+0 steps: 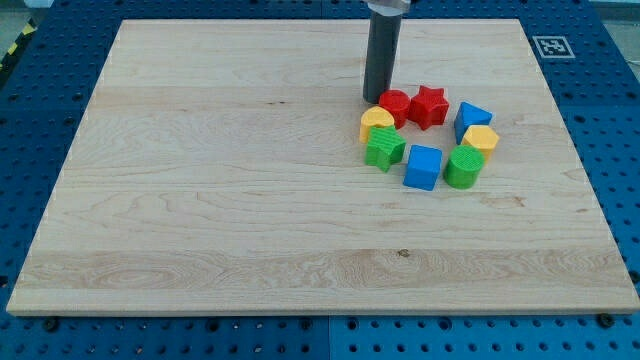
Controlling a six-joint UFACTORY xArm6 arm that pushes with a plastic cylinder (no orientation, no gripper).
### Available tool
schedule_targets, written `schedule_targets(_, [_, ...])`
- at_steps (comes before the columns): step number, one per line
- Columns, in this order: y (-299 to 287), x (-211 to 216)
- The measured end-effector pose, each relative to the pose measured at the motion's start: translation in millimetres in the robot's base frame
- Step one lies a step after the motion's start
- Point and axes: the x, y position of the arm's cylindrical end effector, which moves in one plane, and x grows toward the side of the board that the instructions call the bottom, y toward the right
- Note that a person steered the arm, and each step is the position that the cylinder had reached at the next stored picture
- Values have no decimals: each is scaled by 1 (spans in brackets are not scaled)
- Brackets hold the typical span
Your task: Separate the red circle from the group of blocks
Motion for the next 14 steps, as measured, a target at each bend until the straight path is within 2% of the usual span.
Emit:
schedule_targets(2, [0, -14])
schedule_targets(3, [9, -61])
schedule_targets(4, [104, -72])
schedule_targets(5, [190, -33])
schedule_targets(6, [230, 35])
schedule_targets(7, [244, 107])
schedule_targets(8, [208, 130])
schedule_targets(9, [207, 123])
schedule_targets(10, [182, 99])
schedule_targets(14, [126, 70])
